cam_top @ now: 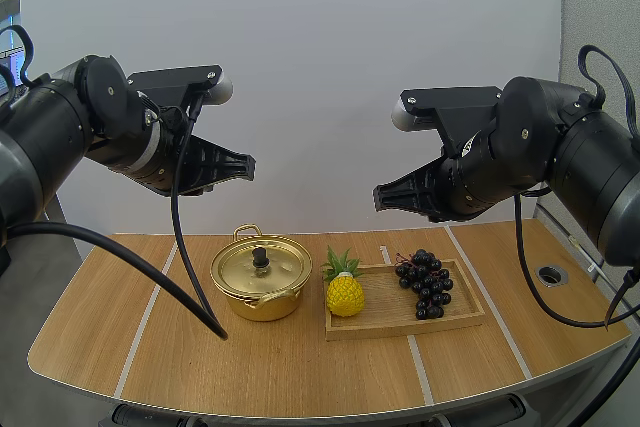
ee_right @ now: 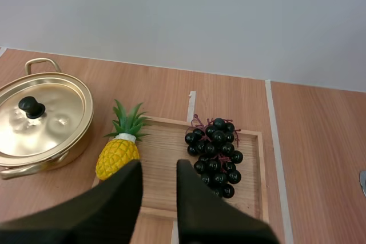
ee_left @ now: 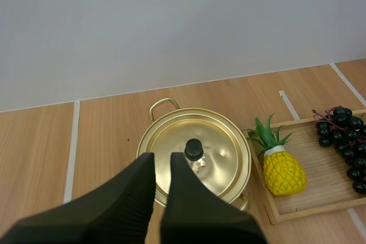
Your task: Open the pot, put the grape inside, and close it
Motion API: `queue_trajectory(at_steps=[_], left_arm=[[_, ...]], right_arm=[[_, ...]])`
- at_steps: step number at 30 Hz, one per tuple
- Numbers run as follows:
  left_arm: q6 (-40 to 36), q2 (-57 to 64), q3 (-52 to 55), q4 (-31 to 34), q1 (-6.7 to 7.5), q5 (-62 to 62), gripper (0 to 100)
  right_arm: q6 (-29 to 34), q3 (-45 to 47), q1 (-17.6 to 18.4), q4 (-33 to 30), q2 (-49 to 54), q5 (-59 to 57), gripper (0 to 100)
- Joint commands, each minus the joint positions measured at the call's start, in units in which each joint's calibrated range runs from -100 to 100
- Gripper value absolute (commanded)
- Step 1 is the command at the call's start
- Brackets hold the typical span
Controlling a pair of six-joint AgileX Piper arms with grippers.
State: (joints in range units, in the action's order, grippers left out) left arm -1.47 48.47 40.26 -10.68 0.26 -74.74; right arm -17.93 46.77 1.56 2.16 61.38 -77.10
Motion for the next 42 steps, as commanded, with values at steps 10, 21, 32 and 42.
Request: queue_trajectory(at_steps=[10, 21, 32, 42], left_arm=[[8.47, -0.37, -0.1, -1.43, -0.03, -3.16, 100], [23.76, -10.28, -0.1, -10.29, 0.61, -4.5, 100], [27.41, -26.33, -4.43, -10.14, 2.88, -0.35, 100], [29.09, -40.28, -7.79, -10.14, 2.88, 5.98, 100]], right_arm=[[-0.3, -0.42, 0.18, -0.39, 0.15, -0.11, 100], [-0.3, -0.42, 0.18, -0.39, 0.15, -0.11, 100], [-0.3, -0.42, 0.18, -0.39, 0.15, -0.11, 100], [-0.3, -0.42, 0.18, -0.39, 0.15, -0.11, 100]])
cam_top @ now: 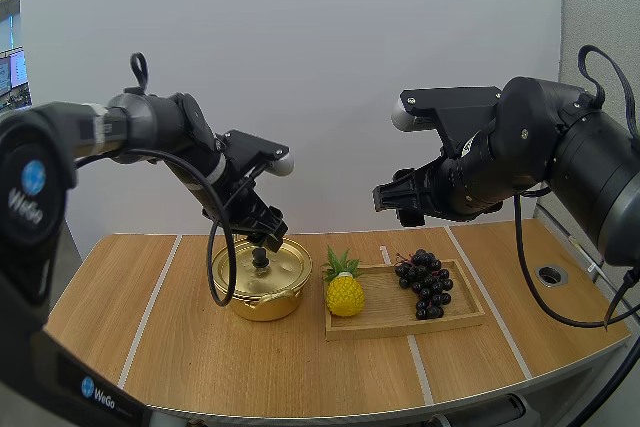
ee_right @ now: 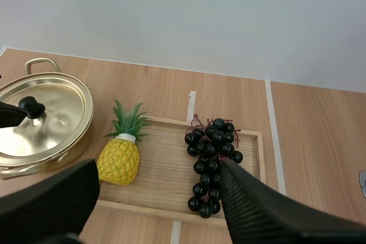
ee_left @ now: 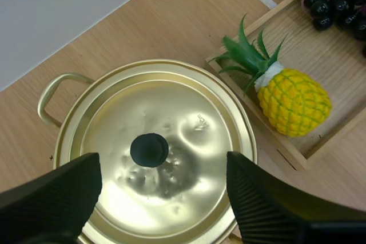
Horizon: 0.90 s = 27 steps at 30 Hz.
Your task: Open the pot, put the grape inside, and close it
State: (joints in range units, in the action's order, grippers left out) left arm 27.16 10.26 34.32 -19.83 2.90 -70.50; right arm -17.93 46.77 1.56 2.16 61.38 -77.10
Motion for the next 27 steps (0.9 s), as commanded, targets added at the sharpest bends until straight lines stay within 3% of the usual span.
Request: queue_trajectory(at_steps=[1, 27], left_arm=[[0.47, -3.15, -2.49, -0.98, 0.24, 1.74, 100], [1.31, -14.91, -6.08, 1.25, 0.24, 0.35, 100]], right_arm=[[-0.3, -0.42, 0.18, -0.39, 0.15, -0.11, 100], [-0.3, -0.42, 0.18, -0.39, 0.15, -0.11, 100]])
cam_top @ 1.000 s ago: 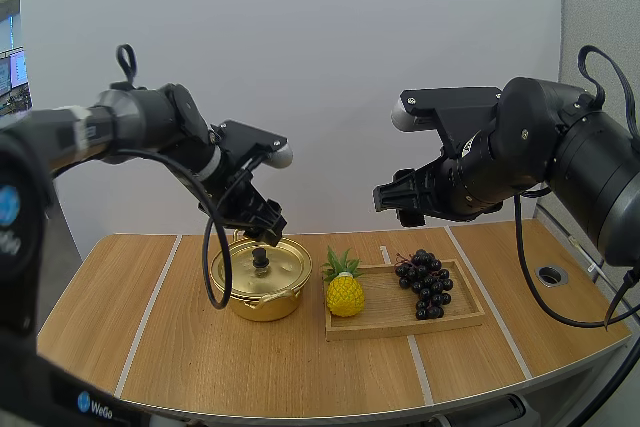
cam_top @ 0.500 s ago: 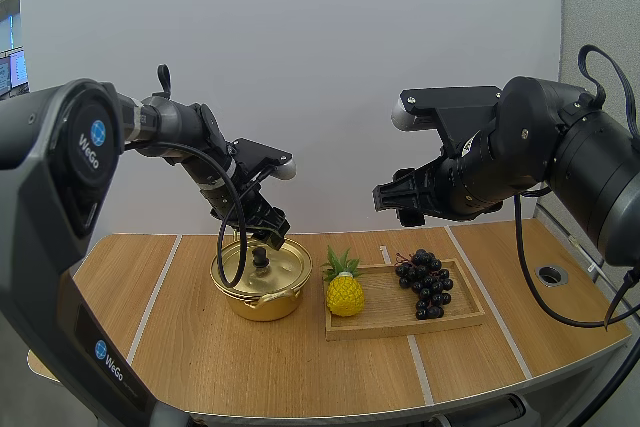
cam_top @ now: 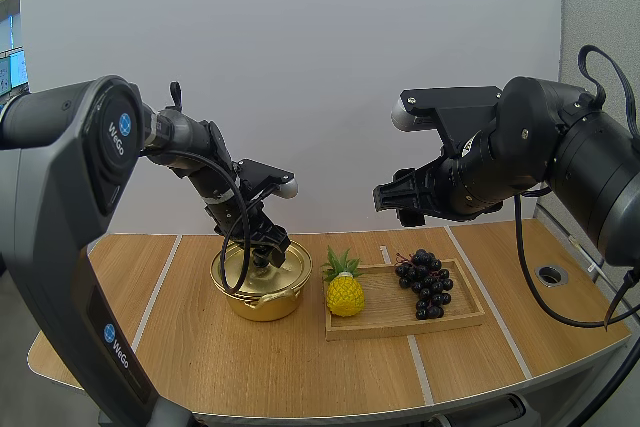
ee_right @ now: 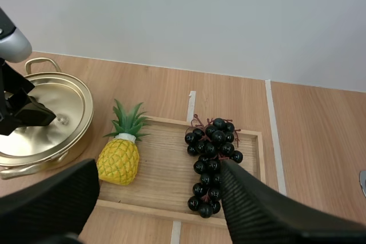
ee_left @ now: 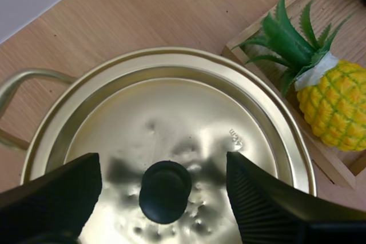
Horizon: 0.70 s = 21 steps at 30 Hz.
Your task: Open the pot, put the grape inside, and close it
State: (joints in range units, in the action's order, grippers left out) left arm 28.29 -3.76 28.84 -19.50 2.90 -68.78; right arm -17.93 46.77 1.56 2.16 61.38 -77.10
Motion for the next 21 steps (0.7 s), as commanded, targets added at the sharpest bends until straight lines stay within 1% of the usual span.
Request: queue_trajectory(at_steps=[1, 6, 7, 8, 10, 11, 17, 21], left_arm=[[0.18, -1.21, -0.6, 0.92, 0.24, -1.42, 100], [0.18, -1.23, -0.6, 0.92, 0.24, -2.67, 100], [0.18, -1.23, -0.6, 0.92, 0.24, -2.85, 76], [0.18, -1.23, -0.6, 0.92, 0.24, -3.01, 59], [0.18, -1.23, -0.6, 1.31, 0.24, -3.04, 12], [0.18, -1.23, -0.6, 1.4, 0.24, -3.21, 0], [0.18, -0.49, -0.6, 1.46, 0.24, -3.94, 0], [0.18, 3.33, -0.6, 1.46, 0.24, -4.49, 0]], right_arm=[[-0.3, -0.42, 0.18, -0.39, 0.15, -0.11, 100], [-0.3, -0.42, 0.18, -0.39, 0.15, -0.11, 100], [-0.3, -0.42, 0.18, -0.39, 0.15, -0.11, 100], [-0.3, -0.42, 0.18, -0.39, 0.15, -0.11, 100], [-0.3, -0.42, 0.18, -0.39, 0.15, -0.11, 100], [-0.3, -0.42, 0.18, -0.39, 0.15, -0.11, 100], [-0.3, -0.42, 0.18, -0.39, 0.15, -0.11, 100], [-0.3, -0.42, 0.18, -0.39, 0.15, -0.11, 100]])
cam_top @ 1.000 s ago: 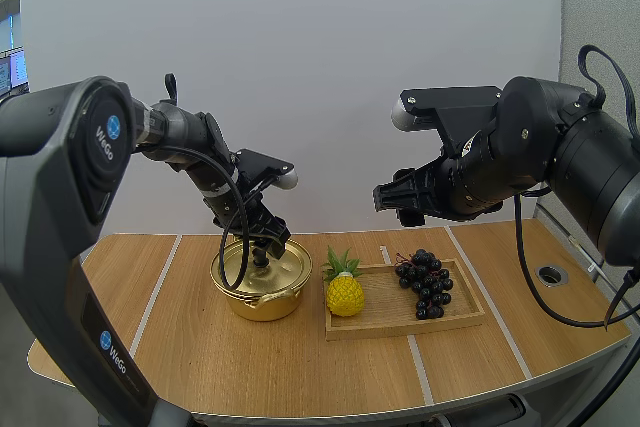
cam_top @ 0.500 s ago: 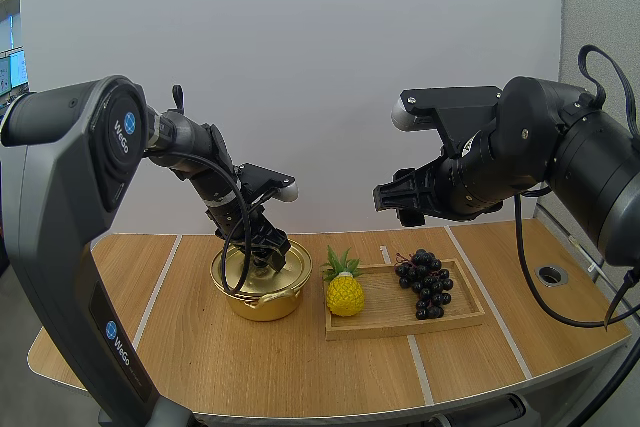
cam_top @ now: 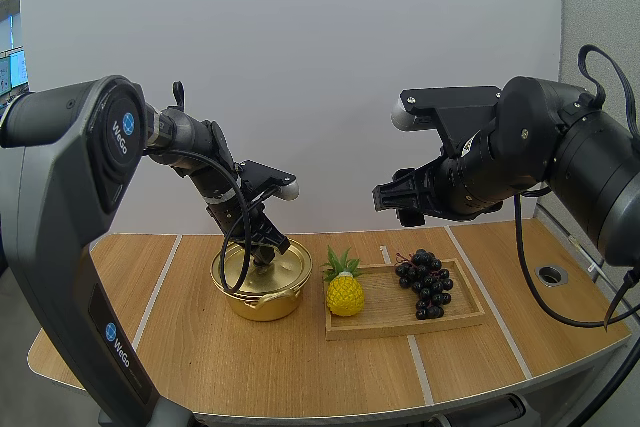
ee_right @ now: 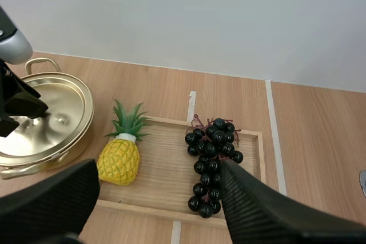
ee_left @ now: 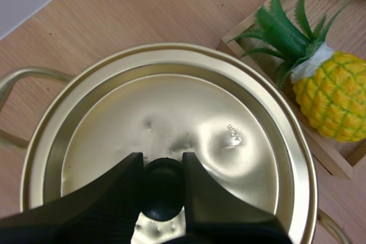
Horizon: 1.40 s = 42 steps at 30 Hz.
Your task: Open the pot, put the grape inside, and close it
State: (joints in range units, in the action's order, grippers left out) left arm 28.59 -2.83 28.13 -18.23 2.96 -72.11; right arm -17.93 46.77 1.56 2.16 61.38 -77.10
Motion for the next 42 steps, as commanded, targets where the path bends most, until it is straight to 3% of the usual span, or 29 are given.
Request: queue_trajectory(at_steps=[1, 22, 30, 42], left_arm=[[-0.12, 4.1, 0.11, 0.18, 0.18, -1.16, 0], [-0.12, 38.52, -1.43, 2.66, 0.18, 8.51, 0], [-4.79, 41.36, -13.73, 5.58, 0.18, 4.64, 0], [-5.73, 41.14, -34.36, 5.56, 0.18, 3.84, 0]], right_arm=[[-0.3, -0.42, 0.18, -0.39, 0.15, -0.11, 100], [-0.3, -0.42, 0.18, -0.39, 0.15, -0.11, 100], [-0.3, -0.42, 0.18, -0.39, 0.15, -0.11, 100], [-0.3, -0.42, 0.18, -1.84, 0.15, -0.11, 100]])
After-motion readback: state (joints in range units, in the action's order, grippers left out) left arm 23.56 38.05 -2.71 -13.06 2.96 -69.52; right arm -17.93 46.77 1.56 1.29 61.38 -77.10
